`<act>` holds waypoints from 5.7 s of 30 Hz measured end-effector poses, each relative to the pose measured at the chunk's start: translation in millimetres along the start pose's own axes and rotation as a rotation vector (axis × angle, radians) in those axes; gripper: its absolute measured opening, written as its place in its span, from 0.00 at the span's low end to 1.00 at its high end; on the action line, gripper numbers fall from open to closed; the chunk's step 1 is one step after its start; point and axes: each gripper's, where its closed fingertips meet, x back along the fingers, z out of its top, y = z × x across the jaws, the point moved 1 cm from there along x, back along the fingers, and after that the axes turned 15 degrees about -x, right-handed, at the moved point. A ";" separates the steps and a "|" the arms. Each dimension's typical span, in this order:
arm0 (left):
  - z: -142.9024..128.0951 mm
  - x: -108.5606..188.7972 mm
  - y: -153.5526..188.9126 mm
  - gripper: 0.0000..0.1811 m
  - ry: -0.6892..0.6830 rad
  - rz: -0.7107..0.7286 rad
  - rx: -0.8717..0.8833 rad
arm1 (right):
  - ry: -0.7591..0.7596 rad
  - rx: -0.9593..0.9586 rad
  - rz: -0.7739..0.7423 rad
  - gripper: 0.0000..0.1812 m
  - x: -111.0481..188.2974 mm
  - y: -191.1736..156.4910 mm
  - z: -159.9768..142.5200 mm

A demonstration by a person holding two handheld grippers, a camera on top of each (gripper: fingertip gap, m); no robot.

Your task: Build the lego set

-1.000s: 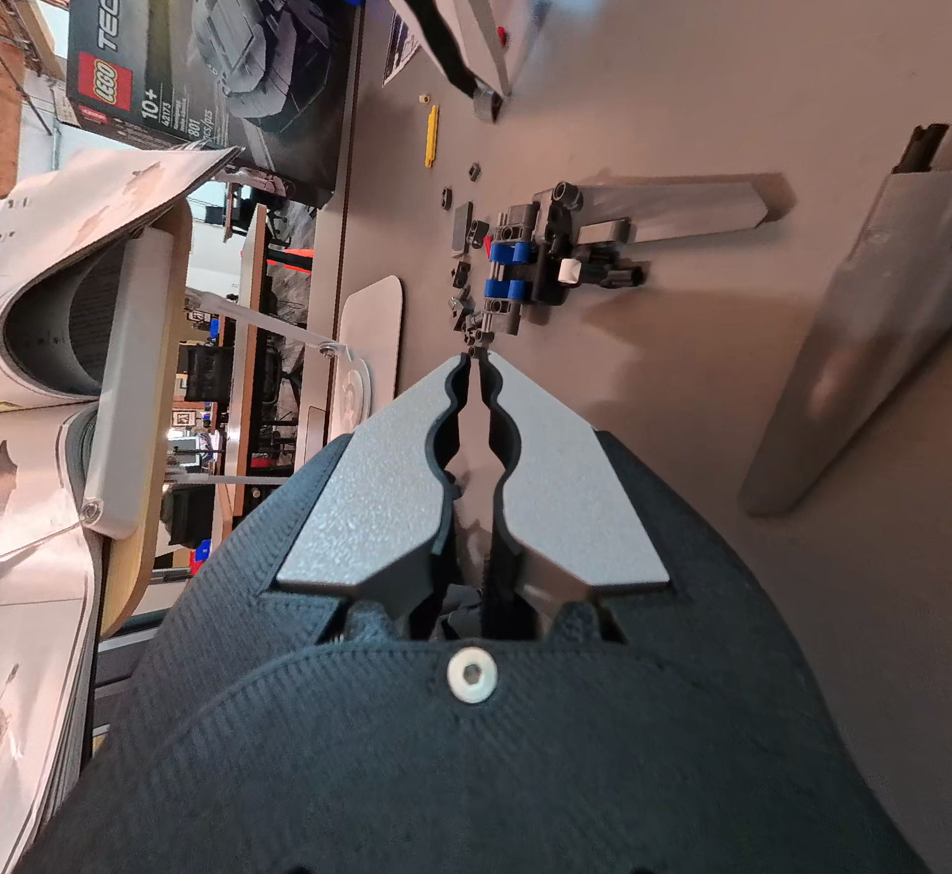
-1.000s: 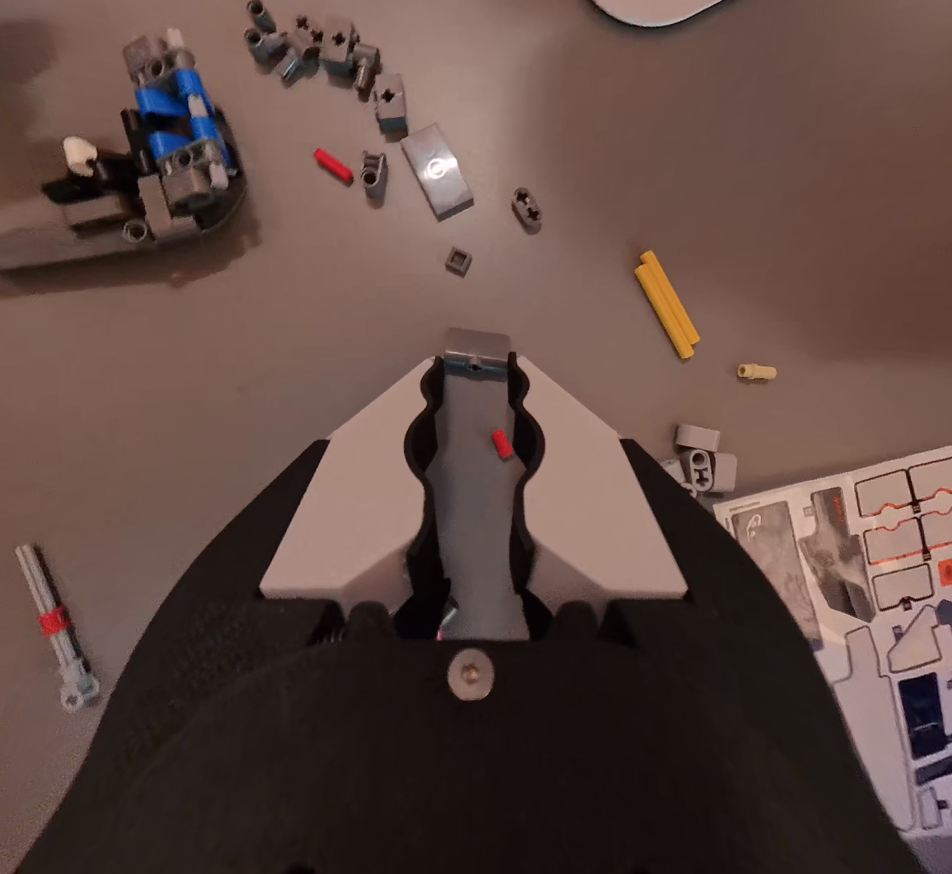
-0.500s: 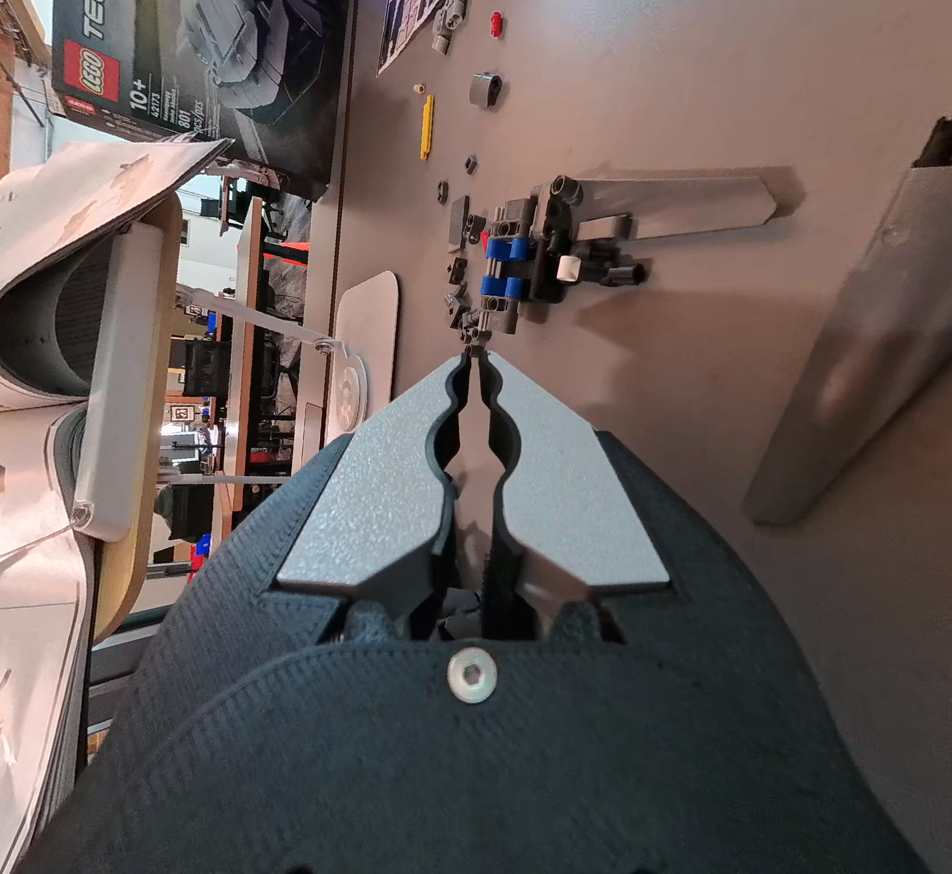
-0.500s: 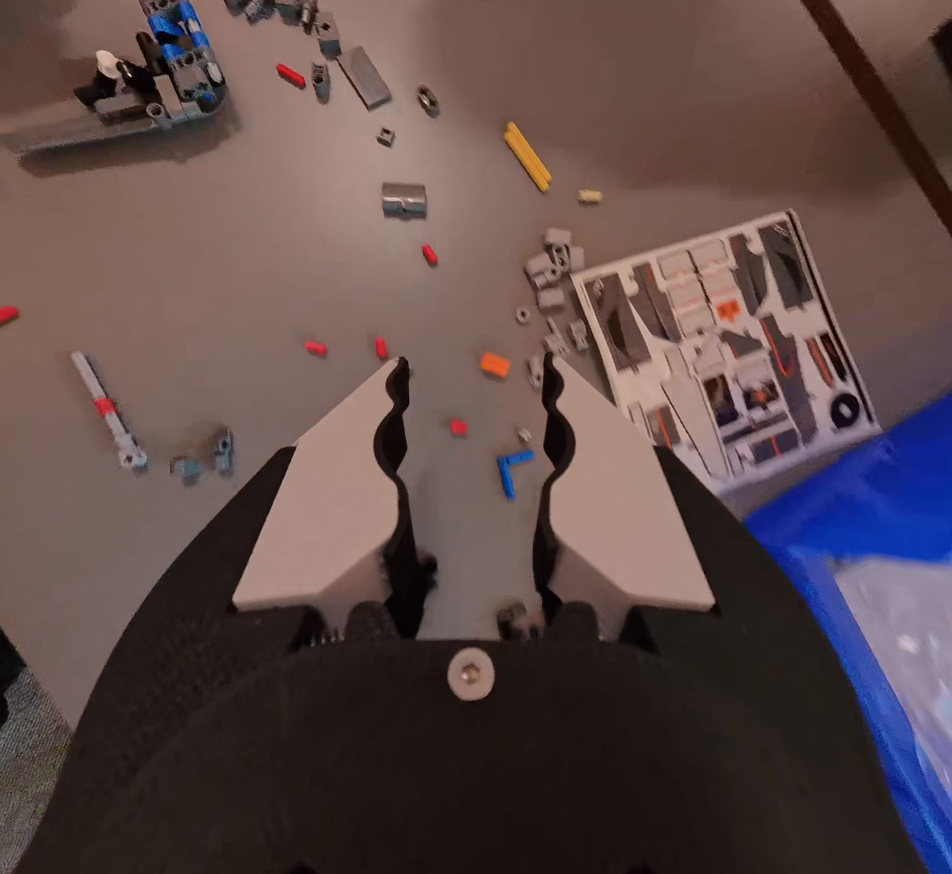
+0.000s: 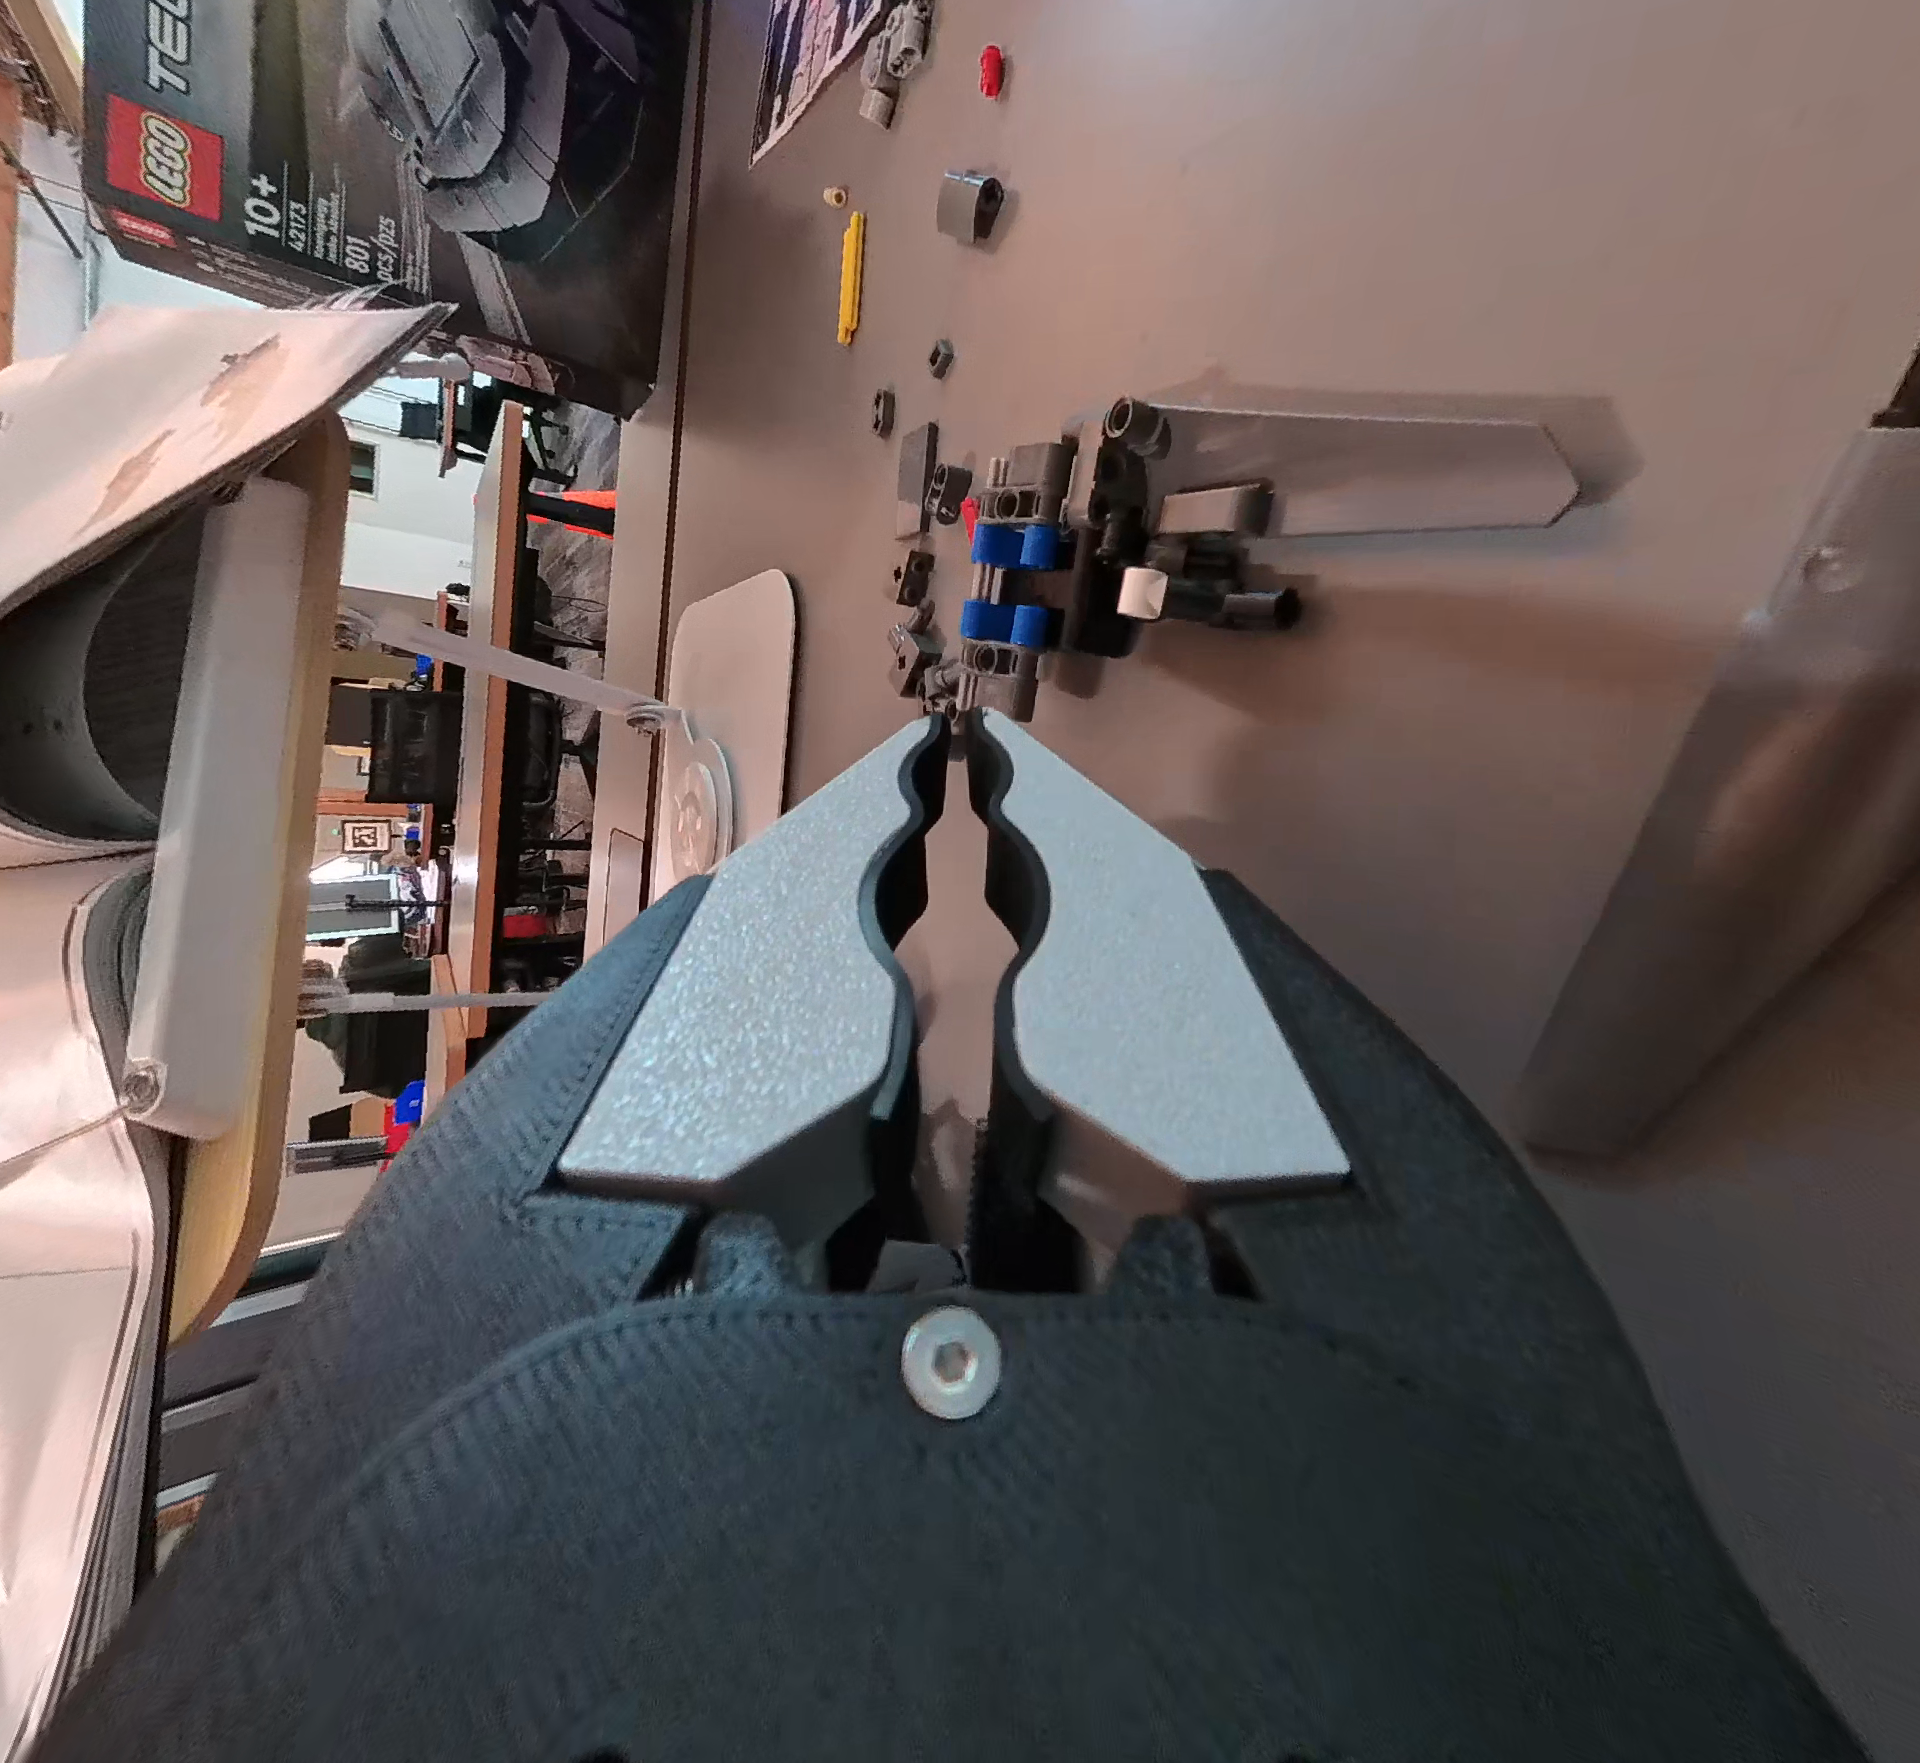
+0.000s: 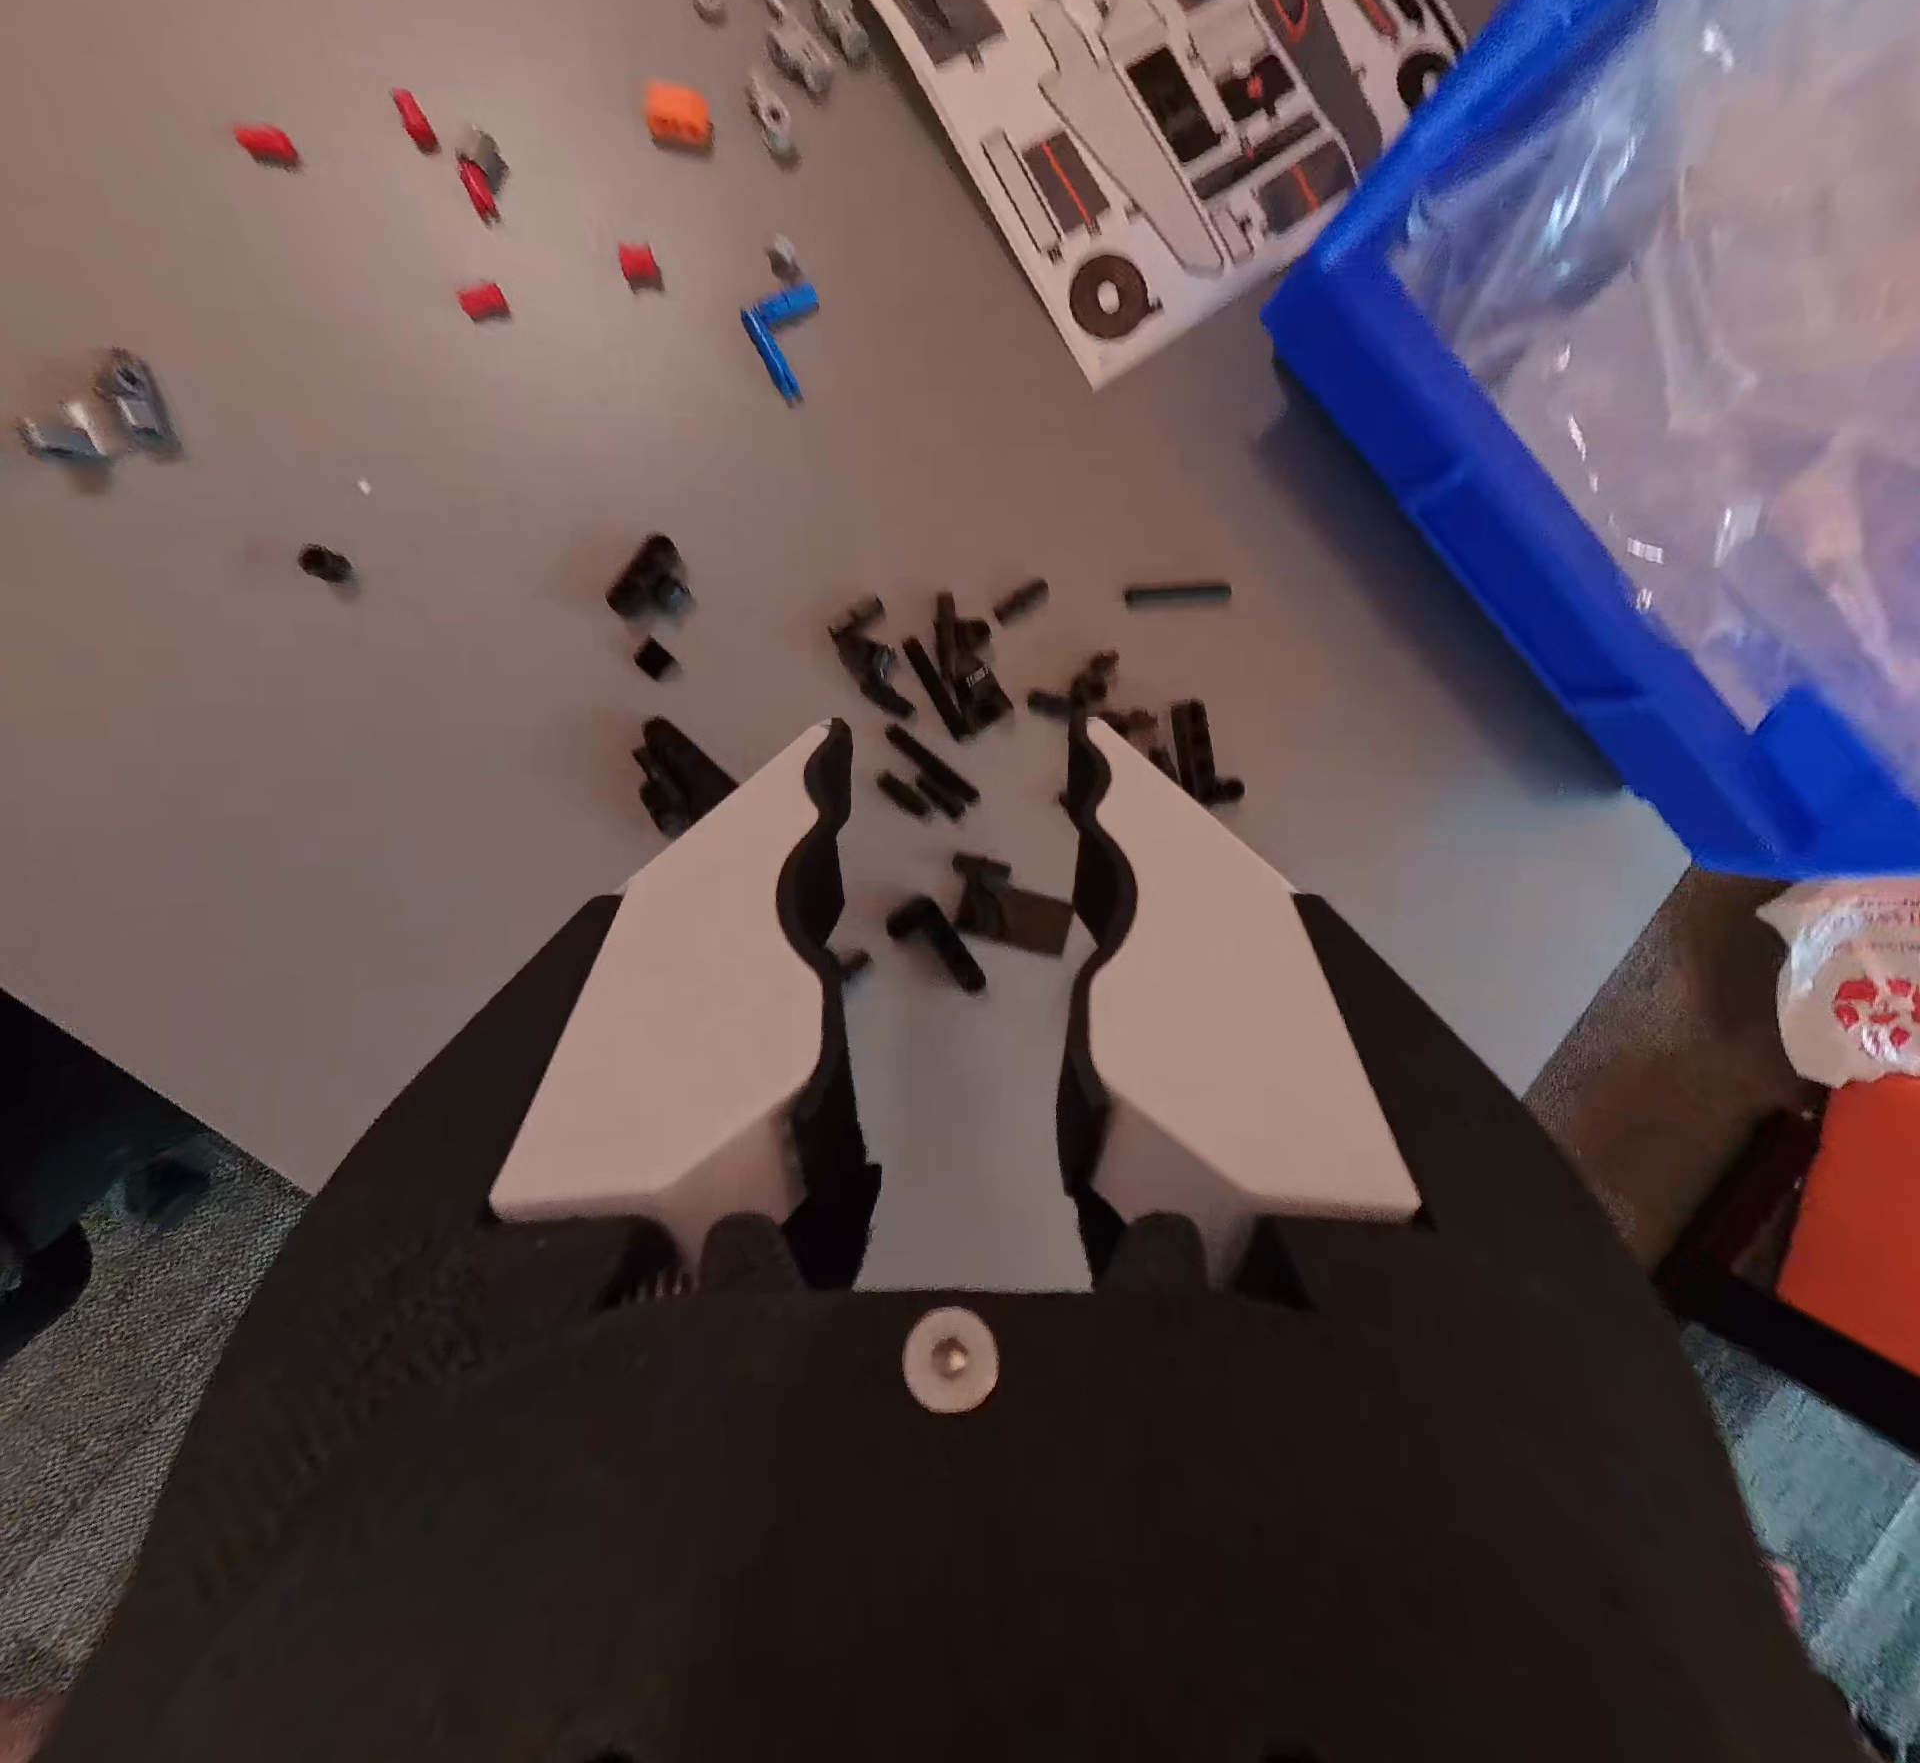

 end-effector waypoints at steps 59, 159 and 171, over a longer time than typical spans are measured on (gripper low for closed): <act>-60.0 37.6 -13.6 0.19 -0.066 -0.244 0.284 | 0.218 0.396 0.308 0.23 -43.9 -177.7 97.4; -68.4 25.2 -11.3 0.13 -0.094 -0.134 0.131 | 0.123 0.427 0.449 0.19 -107.2 -133.7 116.9; -56.0 29.2 -8.3 0.13 -0.056 -0.147 0.103 | -0.107 0.579 0.511 0.23 -67.5 -199.7 6.2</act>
